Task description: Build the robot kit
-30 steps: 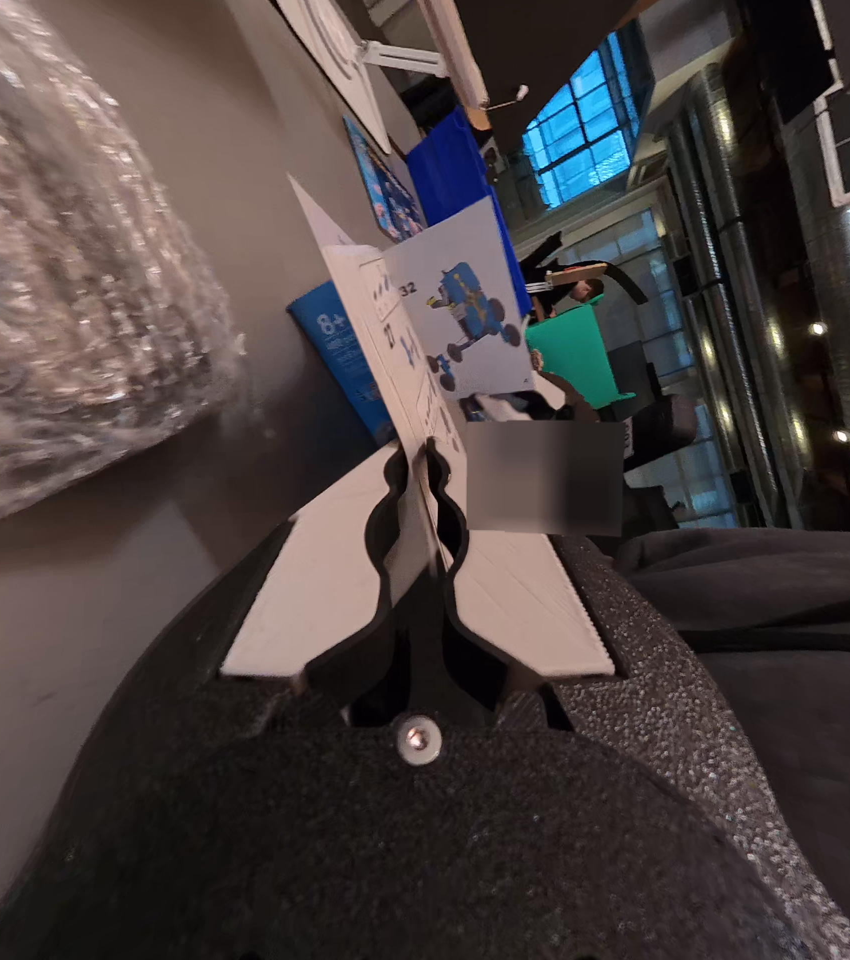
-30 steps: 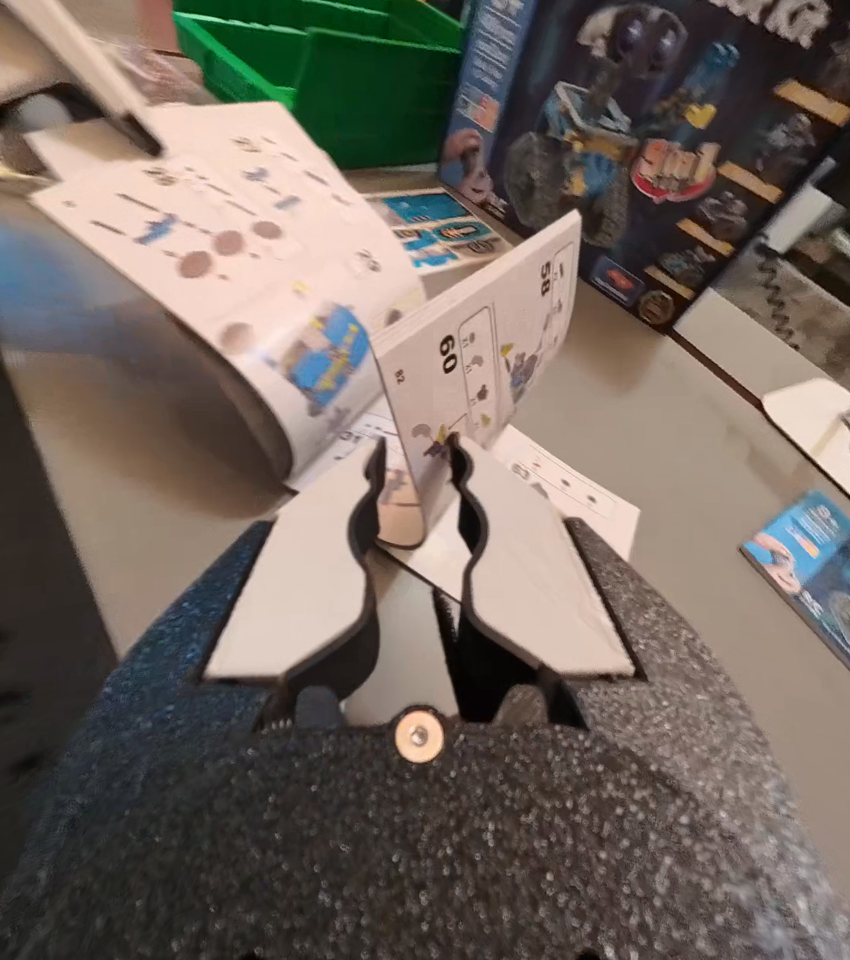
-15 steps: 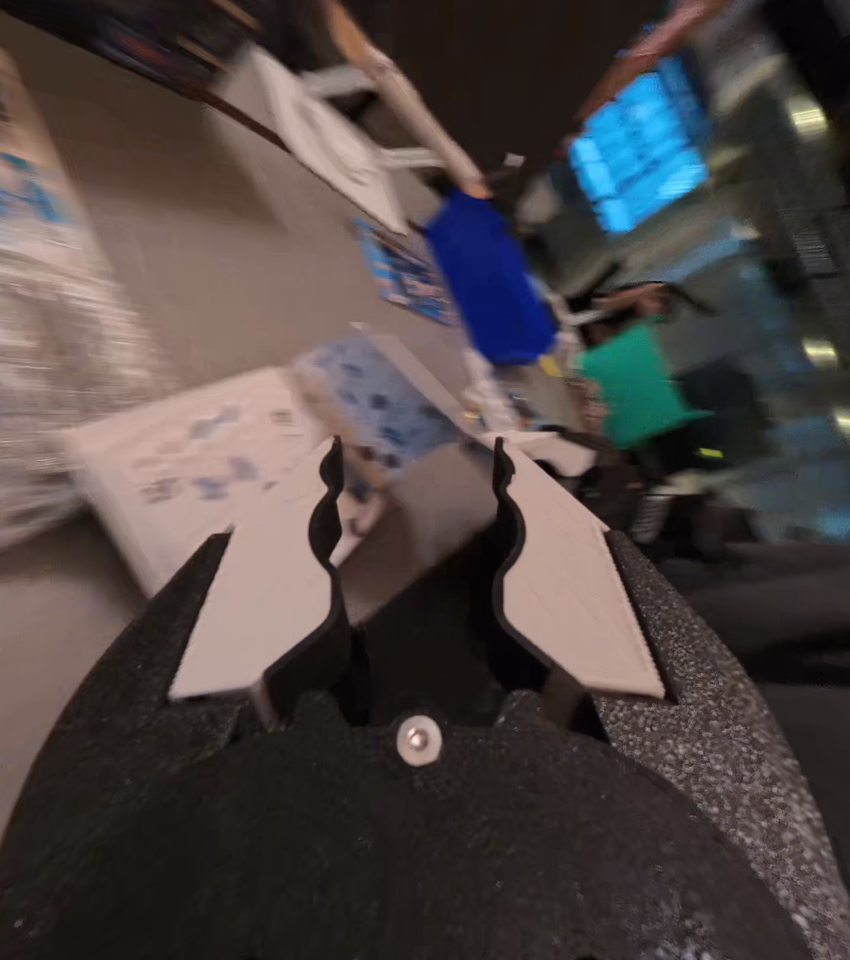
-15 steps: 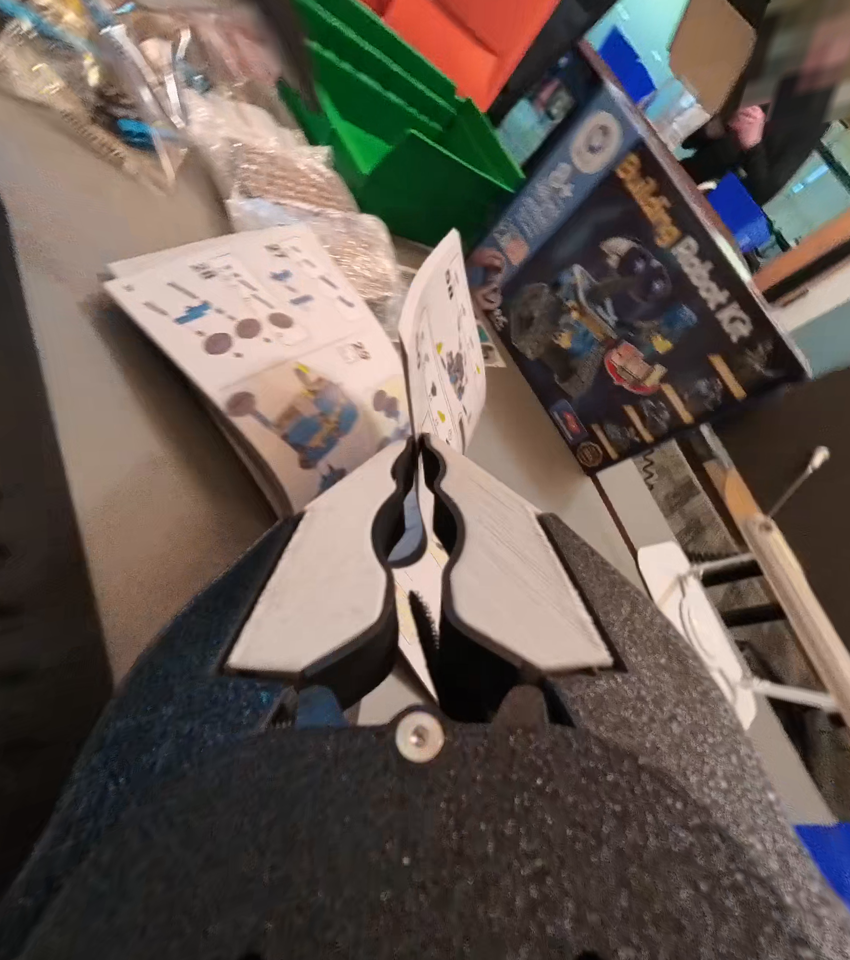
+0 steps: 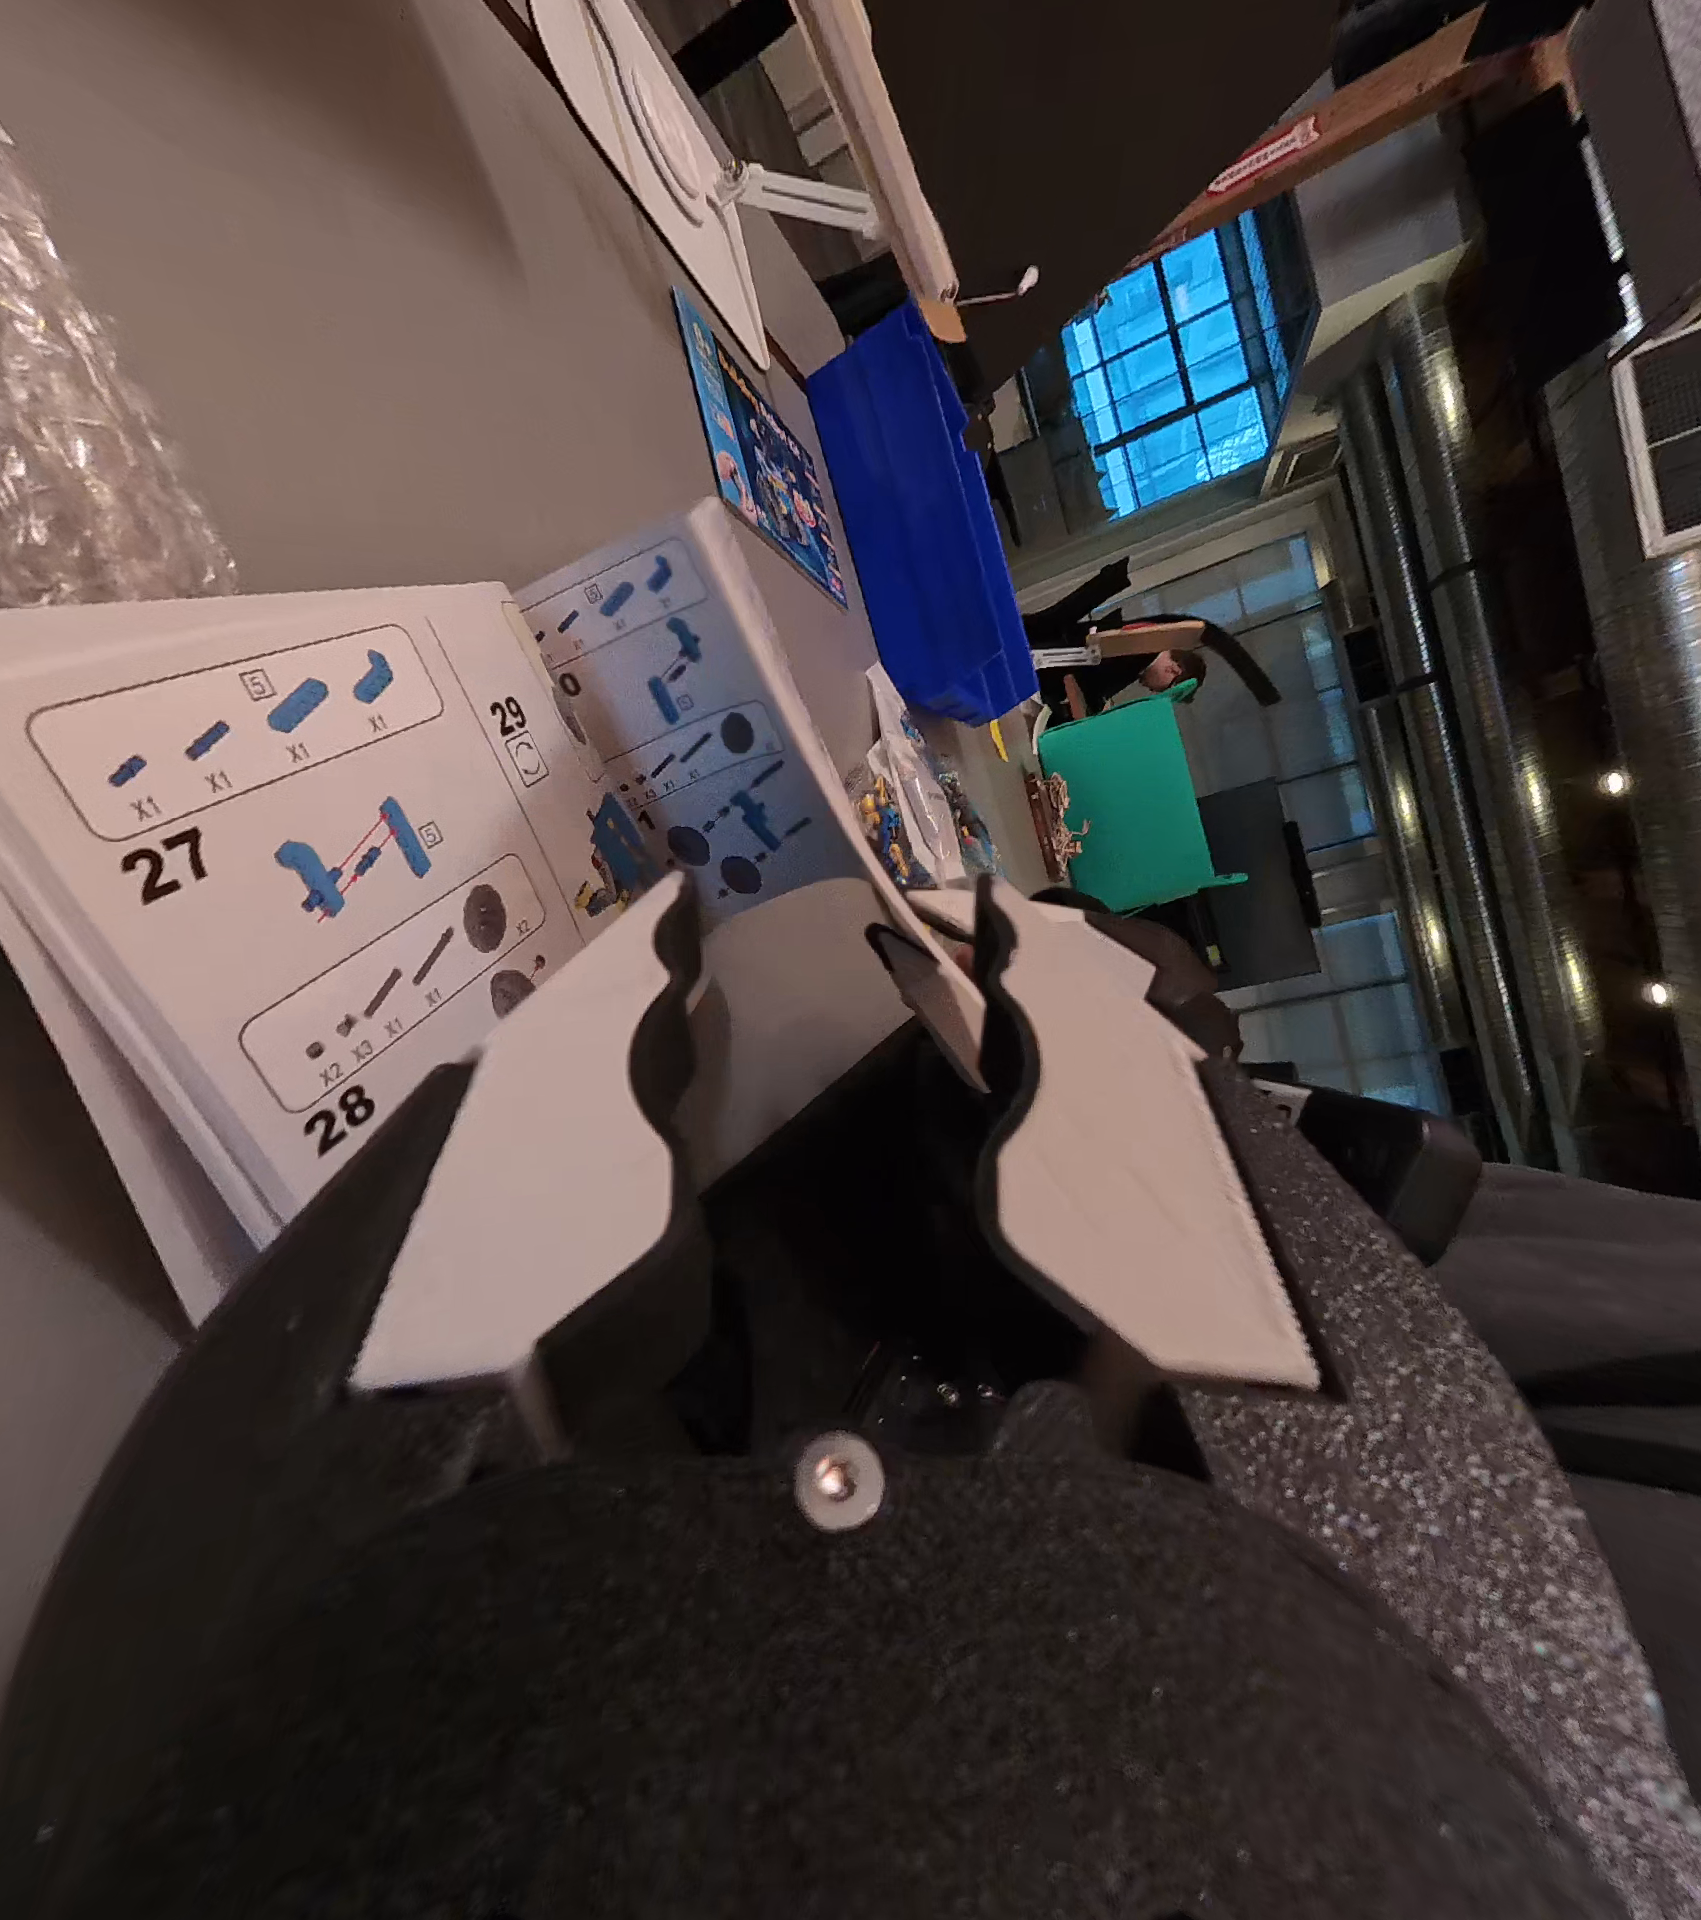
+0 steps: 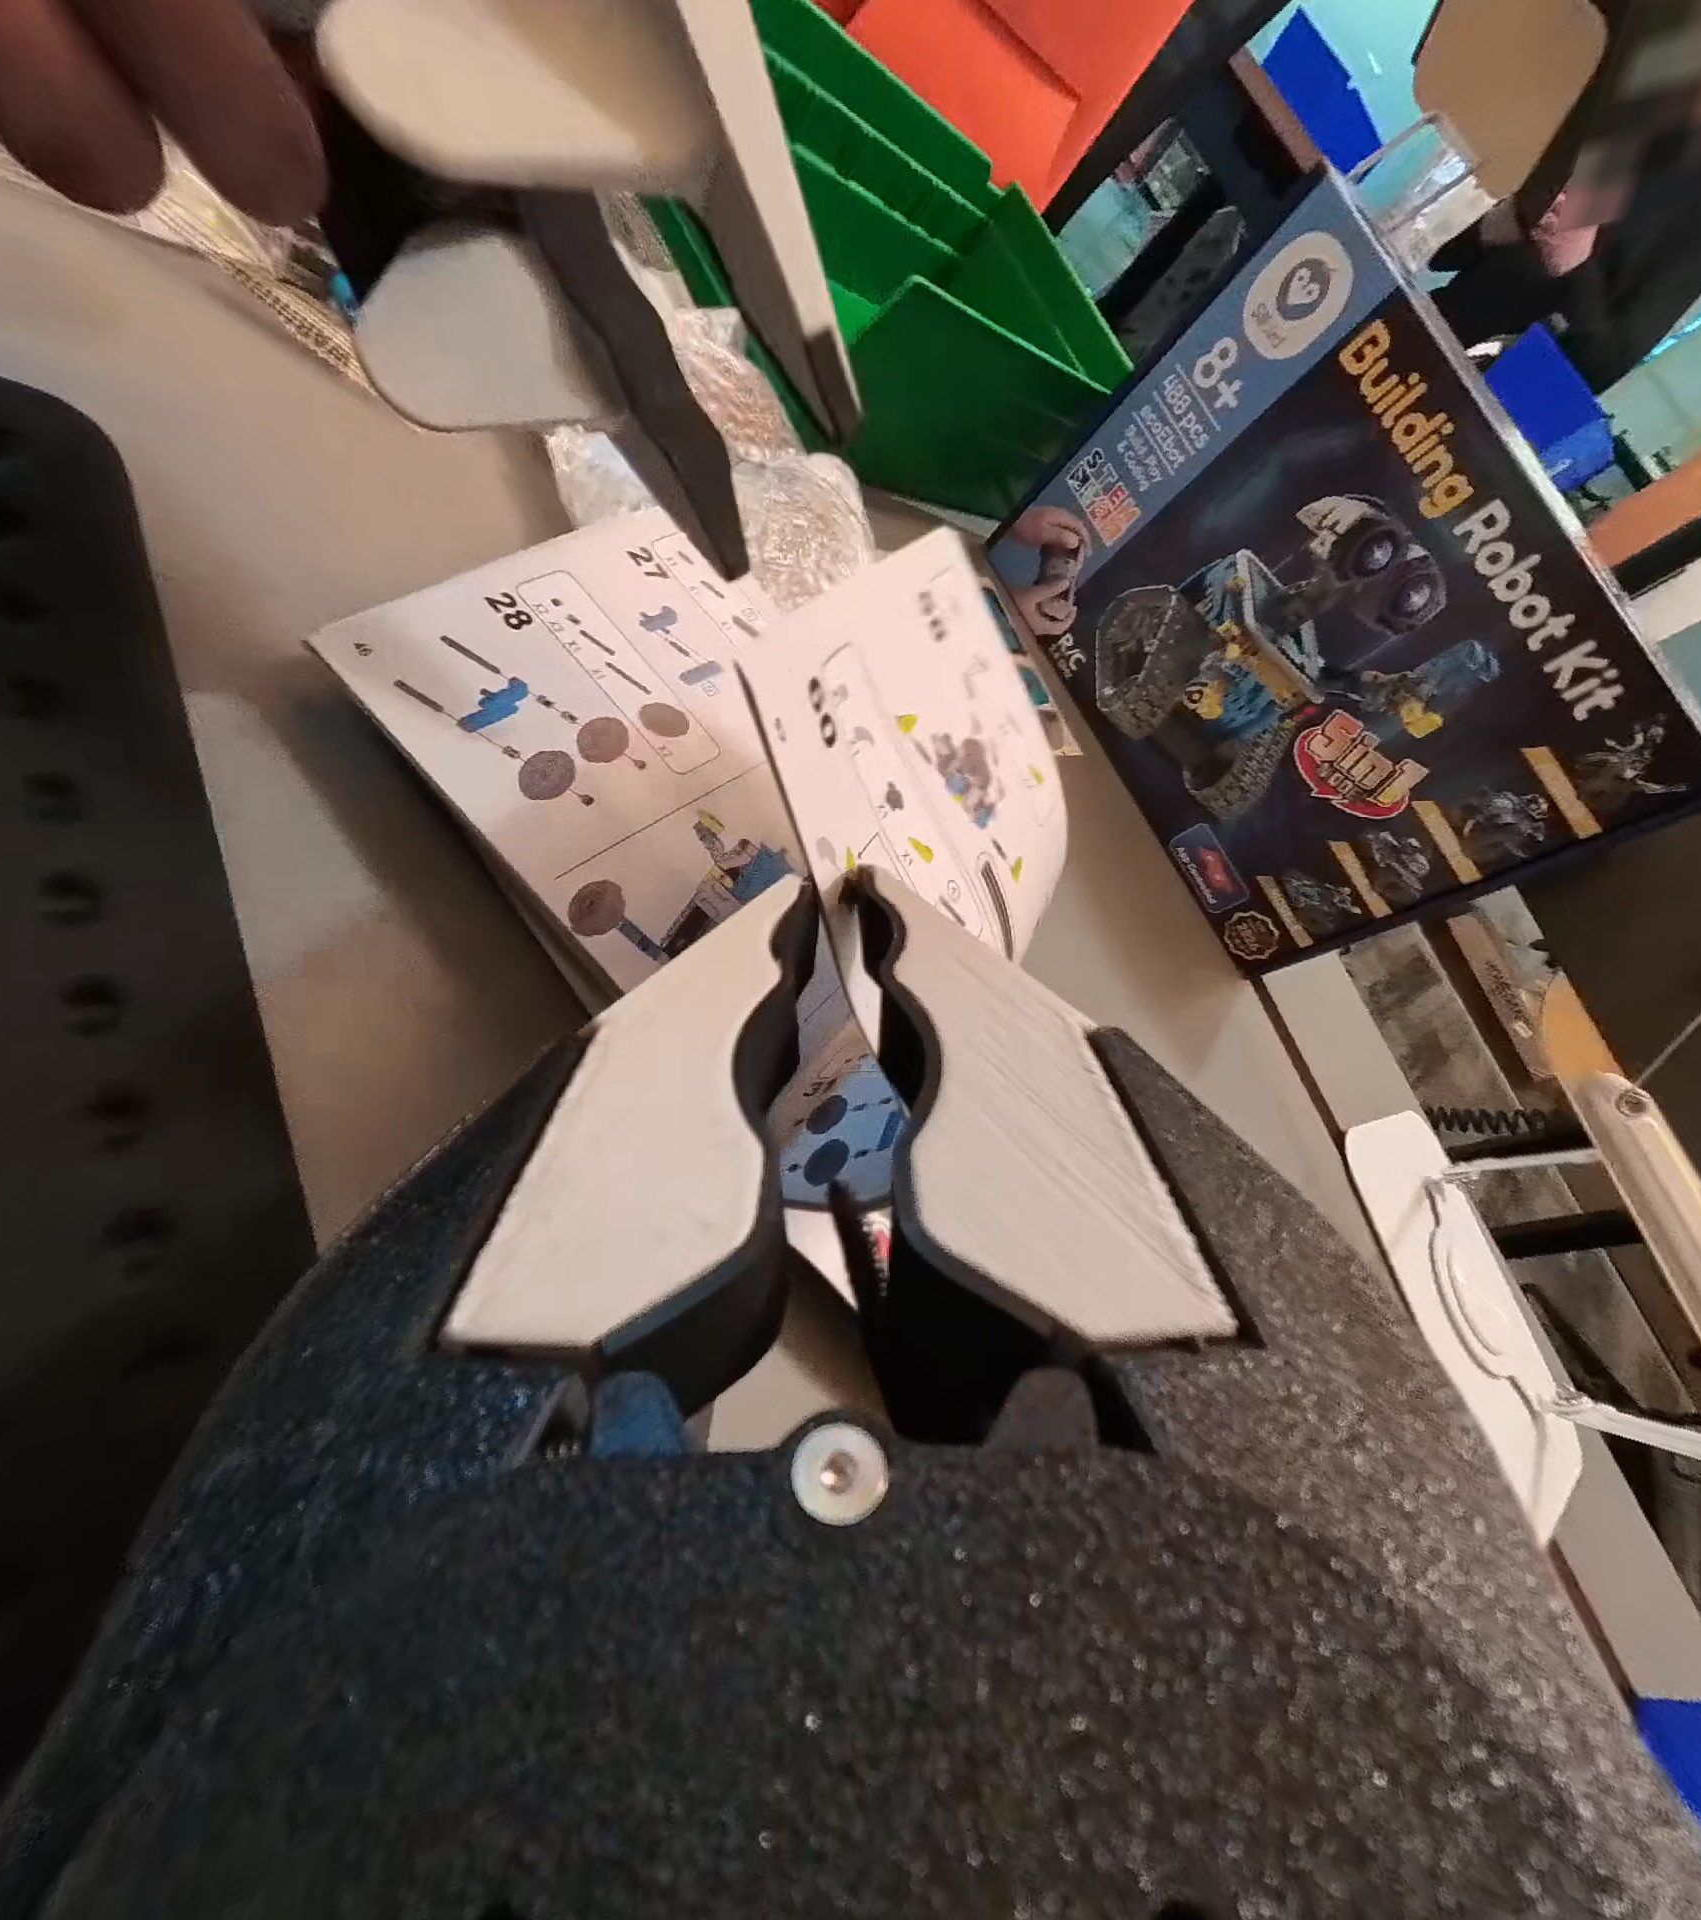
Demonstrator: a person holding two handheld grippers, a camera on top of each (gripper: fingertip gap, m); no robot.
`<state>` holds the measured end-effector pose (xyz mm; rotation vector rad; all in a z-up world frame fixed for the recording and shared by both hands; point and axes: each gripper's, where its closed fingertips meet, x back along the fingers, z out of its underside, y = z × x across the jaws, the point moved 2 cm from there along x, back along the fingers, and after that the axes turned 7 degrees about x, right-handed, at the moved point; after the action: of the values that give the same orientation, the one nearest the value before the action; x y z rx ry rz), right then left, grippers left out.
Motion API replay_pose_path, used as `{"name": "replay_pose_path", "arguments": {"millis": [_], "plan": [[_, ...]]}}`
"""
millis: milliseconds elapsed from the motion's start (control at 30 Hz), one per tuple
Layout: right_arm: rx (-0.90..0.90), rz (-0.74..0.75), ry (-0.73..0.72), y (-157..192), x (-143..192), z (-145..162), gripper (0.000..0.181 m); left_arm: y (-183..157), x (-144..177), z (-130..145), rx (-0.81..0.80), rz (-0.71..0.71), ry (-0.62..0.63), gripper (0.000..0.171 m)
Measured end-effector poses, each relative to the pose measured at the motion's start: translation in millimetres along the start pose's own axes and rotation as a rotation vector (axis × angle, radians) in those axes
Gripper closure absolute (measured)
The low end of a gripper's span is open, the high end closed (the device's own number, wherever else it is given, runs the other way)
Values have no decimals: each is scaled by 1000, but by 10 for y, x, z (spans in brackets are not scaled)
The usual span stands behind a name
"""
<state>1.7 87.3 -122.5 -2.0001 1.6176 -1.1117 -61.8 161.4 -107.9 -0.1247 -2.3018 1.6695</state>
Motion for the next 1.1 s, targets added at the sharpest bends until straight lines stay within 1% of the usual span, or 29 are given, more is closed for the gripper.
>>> {"name": "replay_pose_path", "arguments": {"millis": [67,100,133,167,233,267,300,333,400,467,500,533,567,600,667,700,733,800,867,967,1100], "plan": [[-3,22,-9,1,-8,-29,176,17,-19,24,30,11,2,111],[-14,20,-19,13,-9,-55,176,20,-47,43,52,24,12,109],[-20,0,-27,52,-13,-79,176,-1,-76,54,71,52,15,110],[-17,-14,-30,88,-20,-95,176,-23,-106,62,82,76,20,119],[-1,-22,-23,136,-27,-95,174,-7,-145,45,60,72,16,152],[-28,-49,-32,168,-13,-104,168,12,-153,22,40,62,10,167],[-84,-116,-45,211,16,-120,157,30,-154,-11,26,55,-2,170],[-179,-166,-59,191,48,-155,140,39,-152,-49,23,59,-13,169],[-436,-239,-109,-21,145,-271,111,26,-154,-122,14,86,-28,170],[-695,-378,-216,-249,230,-365,79,-9,-180,-166,-13,112,-27,170],[-824,-438,-260,-357,222,-366,71,-34,-203,-176,-27,126,-20,170],[-918,-468,-265,-434,156,-304,70,-62,-233,-183,-43,139,-15,170],[-959,-470,-229,-459,41,-193,70,-87,-269,-186,-59,151,-11,170],[-967,-469,-181,-438,-80,-88,66,-112,-308,-183,-71,163,-5,170],[-988,-496,-107,-340,-266,33,63,-167,-386,-160,-89,194,3,169],[-1011,-518,-84,-282,-319,57,64,-195,-421,-134,-98,211,12,169],[-1030,-525,-70,-248,-357,85,72,-231,-443,-102,-110,236,24,169],[-1056,-526,-90,-245,-372,114,81,-272,-446,-83,-123,264,21,169],[-1084,-542,-85,-222,-380,170,86,-265,-450,-64,-132,274,27,169],[-1111,-546,-67,-197,-407,280,85,-226,-492,-39,-119,274,40,169],[-1167,-564,-87,-227,-413,322,85,-219,-510,-33,-103,292,42,169]]}}
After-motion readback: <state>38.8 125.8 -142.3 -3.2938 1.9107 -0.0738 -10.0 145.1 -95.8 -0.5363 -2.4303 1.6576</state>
